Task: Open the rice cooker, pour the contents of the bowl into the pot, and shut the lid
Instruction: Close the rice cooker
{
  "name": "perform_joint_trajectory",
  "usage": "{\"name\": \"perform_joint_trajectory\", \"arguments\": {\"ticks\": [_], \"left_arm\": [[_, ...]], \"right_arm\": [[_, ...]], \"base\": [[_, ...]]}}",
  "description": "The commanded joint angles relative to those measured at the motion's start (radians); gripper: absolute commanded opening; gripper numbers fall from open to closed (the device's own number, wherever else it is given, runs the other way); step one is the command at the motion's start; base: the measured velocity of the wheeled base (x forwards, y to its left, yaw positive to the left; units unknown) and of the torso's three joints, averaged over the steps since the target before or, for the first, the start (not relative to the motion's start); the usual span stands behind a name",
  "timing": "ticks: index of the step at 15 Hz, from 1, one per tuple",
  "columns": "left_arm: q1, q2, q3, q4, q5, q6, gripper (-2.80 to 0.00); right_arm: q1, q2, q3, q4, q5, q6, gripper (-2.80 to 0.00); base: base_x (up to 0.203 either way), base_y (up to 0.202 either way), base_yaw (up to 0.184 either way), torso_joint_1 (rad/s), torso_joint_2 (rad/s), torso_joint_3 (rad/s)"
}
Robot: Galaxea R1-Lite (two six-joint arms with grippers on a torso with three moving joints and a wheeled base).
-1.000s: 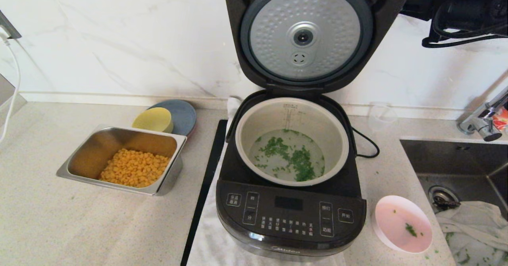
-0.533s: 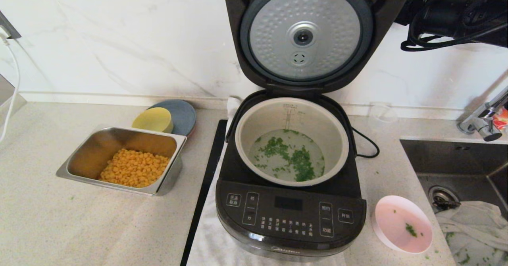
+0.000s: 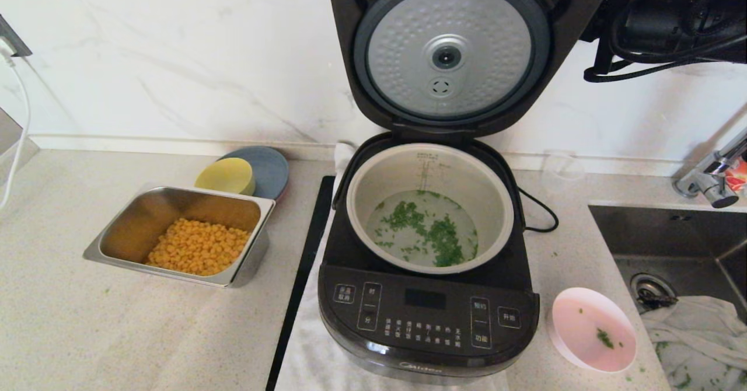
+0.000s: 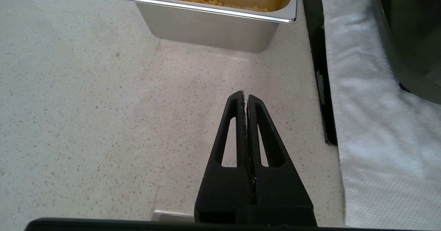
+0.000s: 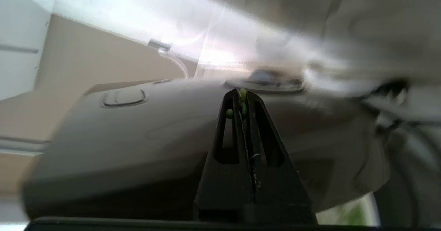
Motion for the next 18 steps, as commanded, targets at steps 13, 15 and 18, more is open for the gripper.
{"name": "perform_joint_trajectory", "arguments": {"ticks": [13,15,18], "left_arm": [[0.0,-0.002,0.0,0.0,0.0,0.0,-2.8],[0.0,-0.002,0.0,0.0,0.0,0.0,-2.8],[-0.001,-0.002,0.0,0.0,0.0,0.0,-2.8]], "right_arm": [[0.15,-0.254,0.533,0.083,0.023,-0.038,-2.8],[0.156,-0.288,0.658,0.083,0.022,-0.088,-2.8],[0.158,-0.324,0.768,0.083,0.02,-0.124,-2.8]], "base": [[0.0,0.0,0.0,0.0,0.0,0.0],[0.0,0.0,0.0,0.0,0.0,0.0],[0.0,0.0,0.0,0.0,0.0,0.0]]}}
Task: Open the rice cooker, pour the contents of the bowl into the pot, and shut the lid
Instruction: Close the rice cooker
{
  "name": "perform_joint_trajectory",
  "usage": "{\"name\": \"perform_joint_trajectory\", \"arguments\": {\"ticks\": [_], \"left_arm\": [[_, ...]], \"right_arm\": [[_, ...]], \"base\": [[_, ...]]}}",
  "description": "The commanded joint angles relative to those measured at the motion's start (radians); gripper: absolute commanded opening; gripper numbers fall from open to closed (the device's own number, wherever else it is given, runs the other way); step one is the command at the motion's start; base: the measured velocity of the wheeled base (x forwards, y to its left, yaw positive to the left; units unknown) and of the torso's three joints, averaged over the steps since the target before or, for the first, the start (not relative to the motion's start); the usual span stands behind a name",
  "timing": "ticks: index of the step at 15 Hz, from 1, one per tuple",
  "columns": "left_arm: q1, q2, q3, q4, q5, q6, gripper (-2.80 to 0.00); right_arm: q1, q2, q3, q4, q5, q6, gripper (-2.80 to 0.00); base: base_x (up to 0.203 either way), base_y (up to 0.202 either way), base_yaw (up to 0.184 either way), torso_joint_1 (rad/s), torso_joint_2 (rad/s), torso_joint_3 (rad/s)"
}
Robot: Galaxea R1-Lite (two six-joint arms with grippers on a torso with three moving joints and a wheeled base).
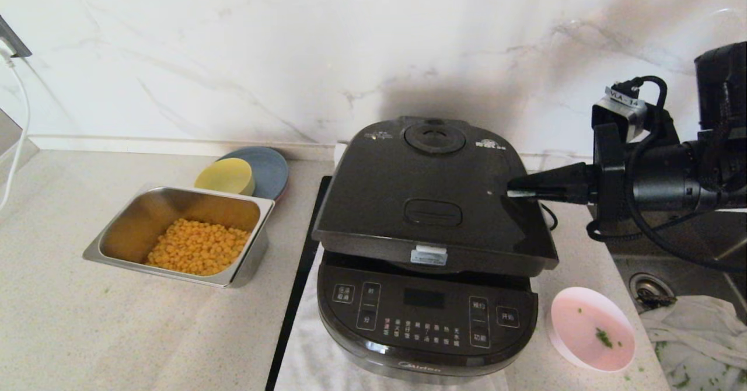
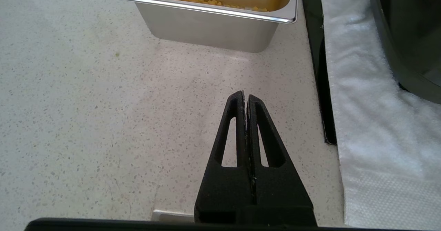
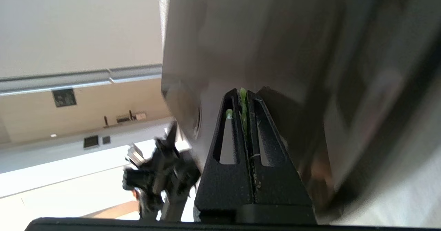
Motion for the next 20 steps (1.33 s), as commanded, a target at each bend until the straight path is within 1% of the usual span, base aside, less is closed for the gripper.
{"name": "perform_joint_trajectory", "arguments": {"ticks": [1,6,10,11,15,20], "left_arm": [[0.0,-0.002,0.0,0.0,0.0,0.0,-2.8],[0.0,-0.002,0.001,0.0,0.0,0.0,-2.8],[0.0,-0.002,0.0,0.0,0.0,0.0,-2.8],[-0.002,-0.002,0.0,0.0,0.0,0.0,-2.8],[0.0,-0.002,0.0,0.0,0.0,0.0,-2.8],[0.0,-0.002,0.0,0.0,0.0,0.0,-2.8]], "right_arm": [[0.002,-0.036,0.086,0.0,0.003,-0.003,-2.8],[0.004,-0.005,0.16,-0.008,0.002,-0.011,-2.8],[0.006,0.034,0.243,-0.147,0.003,-0.004,-2.8],[0.012,0.04,0.253,-0.161,0.003,-0.004,-2.8],[0.025,0.03,0.251,-0.164,0.002,-0.001,-2.8],[0.024,-0.09,0.221,-0.149,0.002,0.008,-2.8]], "base": [[0.0,0.0,0.0,0.0,0.0,0.0],[0.0,0.0,0.0,0.0,0.0,0.0],[0.0,0.0,0.0,0.0,0.0,0.0],[0.0,0.0,0.0,0.0,0.0,0.0],[0.0,0.0,0.0,0.0,0.0,0.0],[0.0,0.0,0.0,0.0,0.0,0.0]]}}
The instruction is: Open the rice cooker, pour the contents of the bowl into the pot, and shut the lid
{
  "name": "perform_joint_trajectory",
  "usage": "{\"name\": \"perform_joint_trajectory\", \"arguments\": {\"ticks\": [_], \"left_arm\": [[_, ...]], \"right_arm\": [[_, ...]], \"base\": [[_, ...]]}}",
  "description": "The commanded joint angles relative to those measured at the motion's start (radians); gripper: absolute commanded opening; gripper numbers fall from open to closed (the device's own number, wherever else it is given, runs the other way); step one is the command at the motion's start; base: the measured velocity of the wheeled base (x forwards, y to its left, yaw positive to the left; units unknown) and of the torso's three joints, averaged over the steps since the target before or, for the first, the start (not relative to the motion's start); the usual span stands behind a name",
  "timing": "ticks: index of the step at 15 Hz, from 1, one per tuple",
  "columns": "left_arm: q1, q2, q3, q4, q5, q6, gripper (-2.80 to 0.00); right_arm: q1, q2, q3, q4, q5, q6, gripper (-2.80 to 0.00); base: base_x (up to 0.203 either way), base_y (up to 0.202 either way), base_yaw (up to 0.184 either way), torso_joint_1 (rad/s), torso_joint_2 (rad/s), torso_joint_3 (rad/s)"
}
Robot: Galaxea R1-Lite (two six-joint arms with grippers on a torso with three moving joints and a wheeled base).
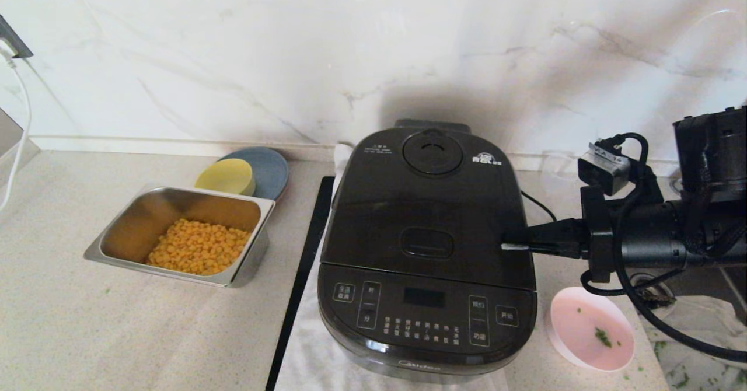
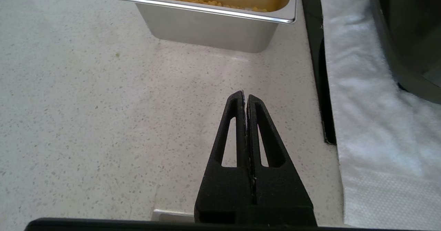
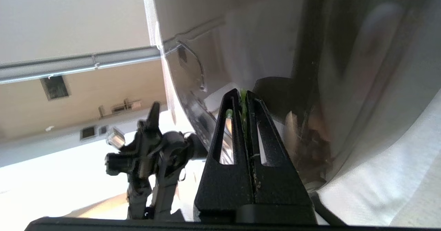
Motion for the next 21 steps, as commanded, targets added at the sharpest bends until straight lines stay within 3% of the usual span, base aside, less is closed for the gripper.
{"name": "perform_joint_trajectory", "arguments": {"ticks": [1,3,6,9,16,21], "left_arm": [[0.0,-0.002,0.0,0.0,0.0,0.0,-2.8],[0.0,-0.002,0.001,0.0,0.0,0.0,-2.8],[-0.001,-0.002,0.0,0.0,0.0,0.0,-2.8],[-0.002,-0.002,0.001,0.0,0.0,0.0,-2.8],[-0.002,-0.002,0.0,0.0,0.0,0.0,-2.8],[-0.001,-0.002,0.0,0.0,0.0,0.0,-2.8]], "right_arm": [[0.003,-0.088,-0.016,0.004,0.011,0.005,-2.8],[0.027,-0.145,-0.041,0.09,0.01,0.004,-2.8],[0.072,-0.178,-0.149,0.339,0.004,-0.021,-2.8],[0.128,-0.183,-0.201,0.545,-0.075,-0.11,-2.8],[0.294,-0.183,-0.077,0.564,-0.18,-0.116,-2.8],[0.314,-0.138,-0.068,0.562,-0.201,-0.114,-2.8]], "base": [[0.0,0.0,0.0,0.0,0.0,0.0],[0.0,0.0,0.0,0.0,0.0,0.0],[0.0,0.0,0.0,0.0,0.0,0.0],[0.0,0.0,0.0,0.0,0.0,0.0],[0.0,0.0,0.0,0.0,0.0,0.0],[0.0,0.0,0.0,0.0,0.0,0.0]]}}
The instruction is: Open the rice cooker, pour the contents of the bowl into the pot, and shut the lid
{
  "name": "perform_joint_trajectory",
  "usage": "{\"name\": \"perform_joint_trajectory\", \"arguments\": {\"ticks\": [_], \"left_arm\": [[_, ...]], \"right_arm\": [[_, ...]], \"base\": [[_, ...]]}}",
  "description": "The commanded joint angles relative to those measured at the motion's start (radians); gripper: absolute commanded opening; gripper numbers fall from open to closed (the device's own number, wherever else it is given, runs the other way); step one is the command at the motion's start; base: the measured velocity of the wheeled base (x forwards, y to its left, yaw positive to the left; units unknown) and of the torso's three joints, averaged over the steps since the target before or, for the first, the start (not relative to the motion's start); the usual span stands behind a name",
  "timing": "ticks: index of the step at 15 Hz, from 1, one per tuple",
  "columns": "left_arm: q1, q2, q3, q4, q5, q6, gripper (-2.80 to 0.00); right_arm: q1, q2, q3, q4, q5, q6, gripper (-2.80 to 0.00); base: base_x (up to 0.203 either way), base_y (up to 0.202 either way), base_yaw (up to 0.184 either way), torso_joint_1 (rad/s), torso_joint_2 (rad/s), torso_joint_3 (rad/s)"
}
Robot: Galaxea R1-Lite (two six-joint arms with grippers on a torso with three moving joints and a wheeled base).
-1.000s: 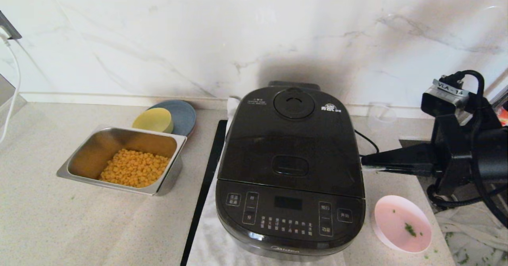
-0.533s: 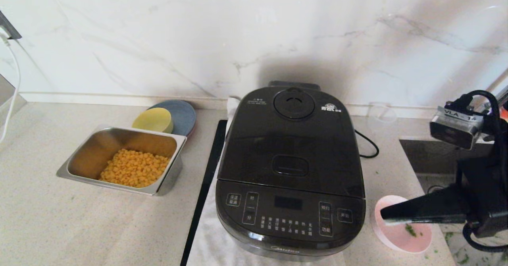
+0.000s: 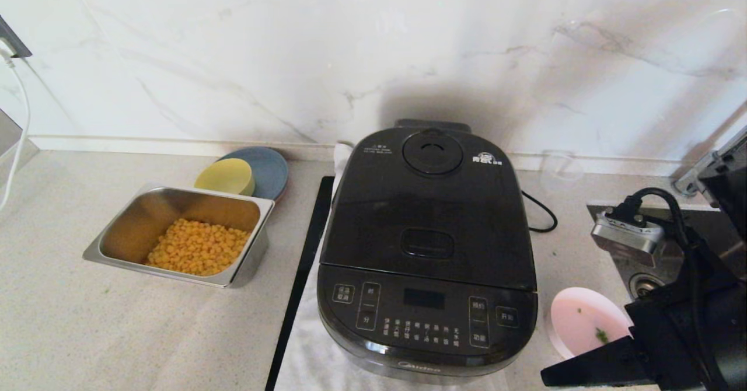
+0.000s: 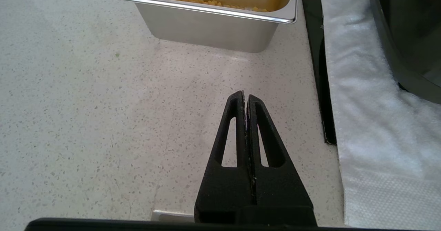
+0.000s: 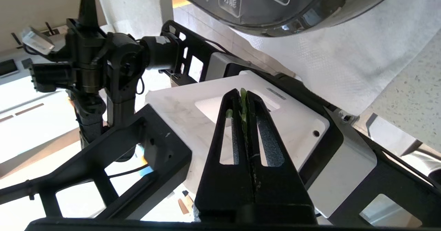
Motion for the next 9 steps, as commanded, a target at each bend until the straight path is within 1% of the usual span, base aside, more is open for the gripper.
{"name": "perform_joint_trajectory", "arguments": {"ticks": [1,9], "left_arm": [[0.0,-0.002,0.0,0.0,0.0,0.0,-2.8],[0.0,-0.002,0.0,0.0,0.0,0.0,-2.8]], "right_arm": [[0.003,0.023,0.0,0.003,0.003,0.004,-2.8],[0.003,0.043,0.0,-0.019,0.005,0.005,-2.8]], "base": [[0.0,0.0,0.0,0.0,0.0,0.0],[0.0,0.0,0.0,0.0,0.0,0.0]]}}
